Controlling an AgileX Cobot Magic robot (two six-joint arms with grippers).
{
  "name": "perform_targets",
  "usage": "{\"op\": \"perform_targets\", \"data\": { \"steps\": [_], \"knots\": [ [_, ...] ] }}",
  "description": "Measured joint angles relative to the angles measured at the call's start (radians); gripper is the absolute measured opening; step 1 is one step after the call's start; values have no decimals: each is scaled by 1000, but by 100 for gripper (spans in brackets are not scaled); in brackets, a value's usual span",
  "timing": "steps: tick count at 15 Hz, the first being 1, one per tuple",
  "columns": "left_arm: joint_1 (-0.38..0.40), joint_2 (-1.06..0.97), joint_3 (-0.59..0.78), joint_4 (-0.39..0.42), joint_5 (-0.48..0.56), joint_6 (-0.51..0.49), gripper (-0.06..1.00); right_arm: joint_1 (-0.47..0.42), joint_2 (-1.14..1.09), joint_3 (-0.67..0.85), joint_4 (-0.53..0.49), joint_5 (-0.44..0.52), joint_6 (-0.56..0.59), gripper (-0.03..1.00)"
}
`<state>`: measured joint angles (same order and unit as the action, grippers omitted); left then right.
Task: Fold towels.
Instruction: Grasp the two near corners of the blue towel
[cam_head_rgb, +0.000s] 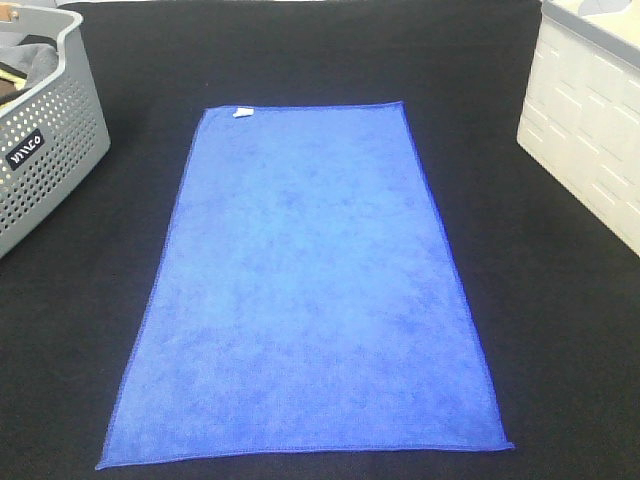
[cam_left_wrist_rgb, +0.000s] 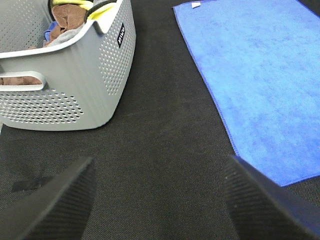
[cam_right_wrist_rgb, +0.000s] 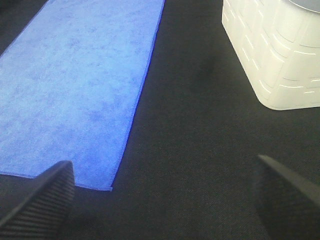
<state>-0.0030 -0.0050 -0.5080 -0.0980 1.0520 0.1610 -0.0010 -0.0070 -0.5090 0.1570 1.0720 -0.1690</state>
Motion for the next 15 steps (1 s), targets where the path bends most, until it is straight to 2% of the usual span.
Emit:
{"op": "perform_targets", "data": {
  "steps": [15],
  "knots": [
    [0,0,0,0,0,0,69,0,0,0,0,0,0,89]
  ]
}}
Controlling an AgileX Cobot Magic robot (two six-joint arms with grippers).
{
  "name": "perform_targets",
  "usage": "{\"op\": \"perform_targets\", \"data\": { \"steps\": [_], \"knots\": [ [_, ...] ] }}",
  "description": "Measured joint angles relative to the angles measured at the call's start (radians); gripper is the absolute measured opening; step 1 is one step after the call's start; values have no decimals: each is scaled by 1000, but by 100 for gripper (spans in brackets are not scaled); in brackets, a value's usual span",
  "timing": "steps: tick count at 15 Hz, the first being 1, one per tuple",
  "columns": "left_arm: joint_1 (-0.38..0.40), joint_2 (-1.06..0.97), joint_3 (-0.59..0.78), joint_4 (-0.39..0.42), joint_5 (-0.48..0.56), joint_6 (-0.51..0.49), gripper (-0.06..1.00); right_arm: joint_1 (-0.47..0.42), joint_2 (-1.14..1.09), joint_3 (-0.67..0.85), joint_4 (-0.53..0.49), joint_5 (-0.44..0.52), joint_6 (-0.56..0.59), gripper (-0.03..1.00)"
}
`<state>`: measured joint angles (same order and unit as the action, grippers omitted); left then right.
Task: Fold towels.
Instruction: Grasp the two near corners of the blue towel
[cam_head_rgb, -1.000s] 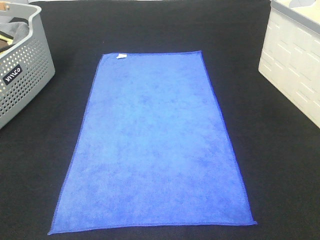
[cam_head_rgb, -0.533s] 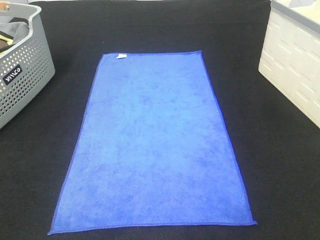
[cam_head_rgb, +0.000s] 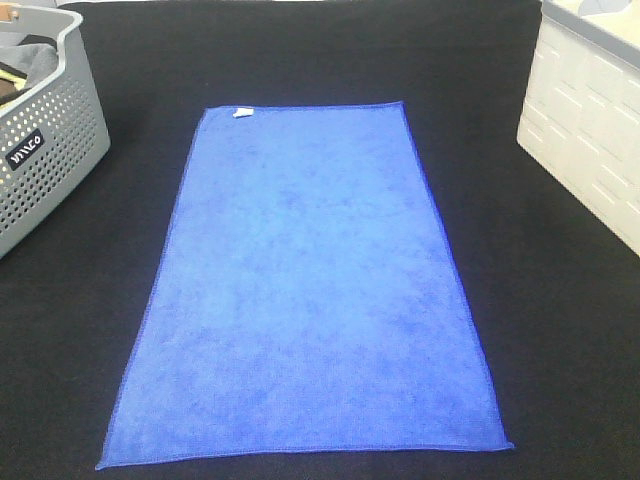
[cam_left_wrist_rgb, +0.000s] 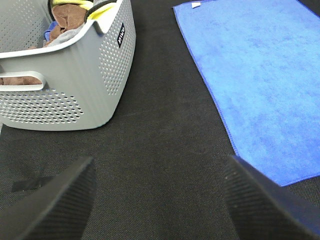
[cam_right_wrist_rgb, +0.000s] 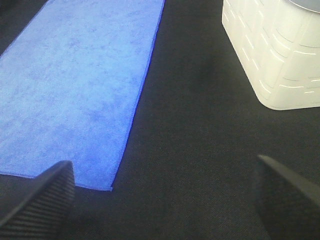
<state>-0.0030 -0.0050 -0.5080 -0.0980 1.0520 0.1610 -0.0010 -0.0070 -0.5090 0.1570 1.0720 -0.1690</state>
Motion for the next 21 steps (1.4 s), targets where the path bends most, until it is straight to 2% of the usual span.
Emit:
{"op": "perform_targets", "data": {
  "steps": [21],
  "knots": [
    [0,0,0,0,0,0,69,0,0,0,10,0,0,89]
  ]
}}
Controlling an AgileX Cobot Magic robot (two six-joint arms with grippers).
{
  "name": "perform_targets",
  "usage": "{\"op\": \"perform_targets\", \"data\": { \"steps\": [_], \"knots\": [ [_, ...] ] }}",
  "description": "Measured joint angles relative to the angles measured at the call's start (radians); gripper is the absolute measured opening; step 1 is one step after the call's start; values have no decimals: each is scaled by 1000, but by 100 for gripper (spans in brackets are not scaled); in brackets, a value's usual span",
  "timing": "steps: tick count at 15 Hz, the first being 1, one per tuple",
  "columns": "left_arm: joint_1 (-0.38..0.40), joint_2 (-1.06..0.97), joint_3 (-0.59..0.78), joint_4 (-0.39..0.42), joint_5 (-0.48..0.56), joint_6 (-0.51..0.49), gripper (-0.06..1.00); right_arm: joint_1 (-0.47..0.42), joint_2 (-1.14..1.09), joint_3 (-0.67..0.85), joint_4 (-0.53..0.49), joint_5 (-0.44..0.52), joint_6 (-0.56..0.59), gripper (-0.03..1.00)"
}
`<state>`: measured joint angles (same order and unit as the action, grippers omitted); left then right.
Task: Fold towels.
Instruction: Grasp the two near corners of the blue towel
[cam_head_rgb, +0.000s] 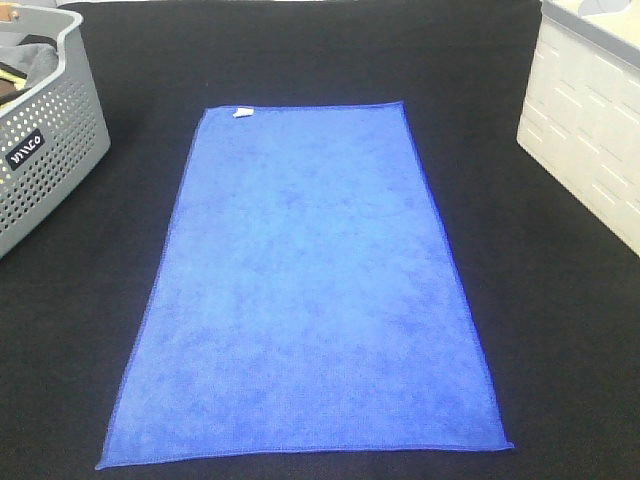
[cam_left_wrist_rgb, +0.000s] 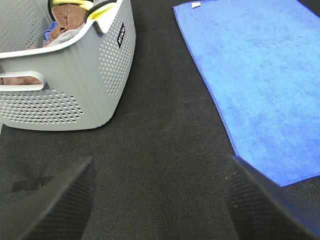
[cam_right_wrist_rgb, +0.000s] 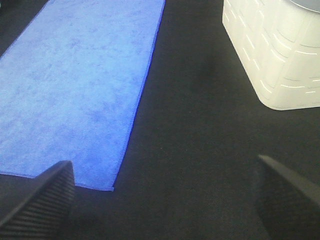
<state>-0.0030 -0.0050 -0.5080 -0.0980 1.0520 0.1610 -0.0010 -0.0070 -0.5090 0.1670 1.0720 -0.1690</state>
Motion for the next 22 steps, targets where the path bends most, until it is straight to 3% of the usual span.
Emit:
{"op": "perform_targets", "data": {
  "steps": [7,9,12,15,18,20,22],
  "knots": [
    [0,10,-7,-41,-33,-61,69,0,80,-10,-11,-41,69,89],
    [0,73,-12,-83,-111,-87,69,0,187,-34,-12,-92,111,89],
    [0,264,-12,-213,-245,-103,69,0,429,-85,-12,-134,132,89],
    [0,543,-13,-396,-279,-81,69,0,658,-107,6,-142,132,89],
    [0,773,-13,-549,-289,36,69,0,842,-107,66,-150,100,89],
    [0,935,-13,-660,-297,152,69,0,968,-107,154,-167,1,89],
    [0,1008,-13,-703,-298,211,69,0,1027,-107,213,-179,-54,89]
  ]
}}
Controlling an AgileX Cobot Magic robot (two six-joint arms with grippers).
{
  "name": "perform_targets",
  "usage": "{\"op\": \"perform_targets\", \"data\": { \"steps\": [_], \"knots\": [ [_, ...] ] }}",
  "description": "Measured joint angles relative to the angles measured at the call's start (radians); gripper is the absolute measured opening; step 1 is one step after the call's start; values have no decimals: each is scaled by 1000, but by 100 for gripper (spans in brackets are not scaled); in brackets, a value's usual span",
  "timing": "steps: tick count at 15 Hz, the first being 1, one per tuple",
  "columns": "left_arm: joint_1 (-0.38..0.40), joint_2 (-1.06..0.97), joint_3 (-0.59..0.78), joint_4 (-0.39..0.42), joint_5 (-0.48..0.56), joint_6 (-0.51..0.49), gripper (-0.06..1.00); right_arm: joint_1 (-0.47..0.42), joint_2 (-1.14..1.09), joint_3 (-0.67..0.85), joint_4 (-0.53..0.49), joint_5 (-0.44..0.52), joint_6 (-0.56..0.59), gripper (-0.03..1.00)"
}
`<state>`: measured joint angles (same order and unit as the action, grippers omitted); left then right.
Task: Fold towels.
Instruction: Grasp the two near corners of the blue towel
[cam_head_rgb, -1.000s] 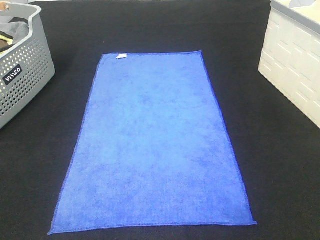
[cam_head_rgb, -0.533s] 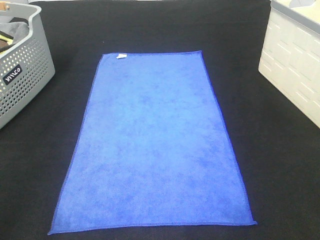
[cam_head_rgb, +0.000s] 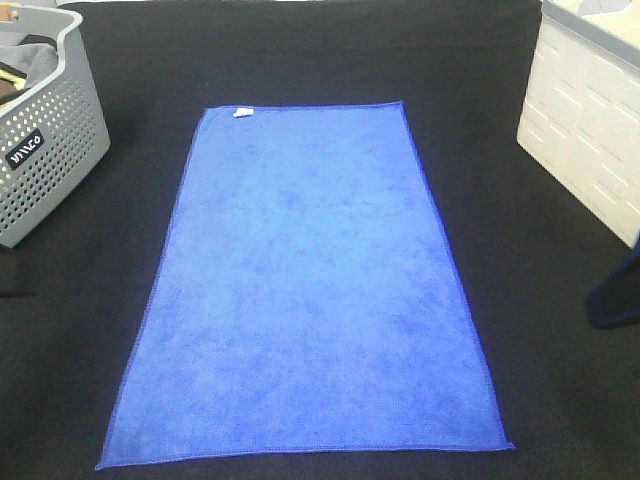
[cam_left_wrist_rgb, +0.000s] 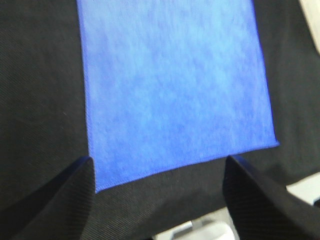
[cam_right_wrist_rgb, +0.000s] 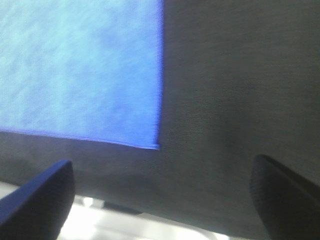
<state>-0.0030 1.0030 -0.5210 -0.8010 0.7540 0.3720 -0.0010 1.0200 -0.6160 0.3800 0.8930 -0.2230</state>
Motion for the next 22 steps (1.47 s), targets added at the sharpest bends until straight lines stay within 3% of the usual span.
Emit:
{"op": "perform_targets", "data": {
  "steps": [4,10,16,22],
  "knots": [
    [0,295,0,-147,-7,183,69,0,243,0,186,-65,-200,89],
    [0,506,-1,-290,-94,364,69,0,481,0,347,-91,-323,89],
    [0,627,-2,-323,-119,428,69,0,584,57,511,-190,-465,84],
    [0,757,-4,-361,-140,474,69,0,716,59,616,-221,-580,80]
  ]
}}
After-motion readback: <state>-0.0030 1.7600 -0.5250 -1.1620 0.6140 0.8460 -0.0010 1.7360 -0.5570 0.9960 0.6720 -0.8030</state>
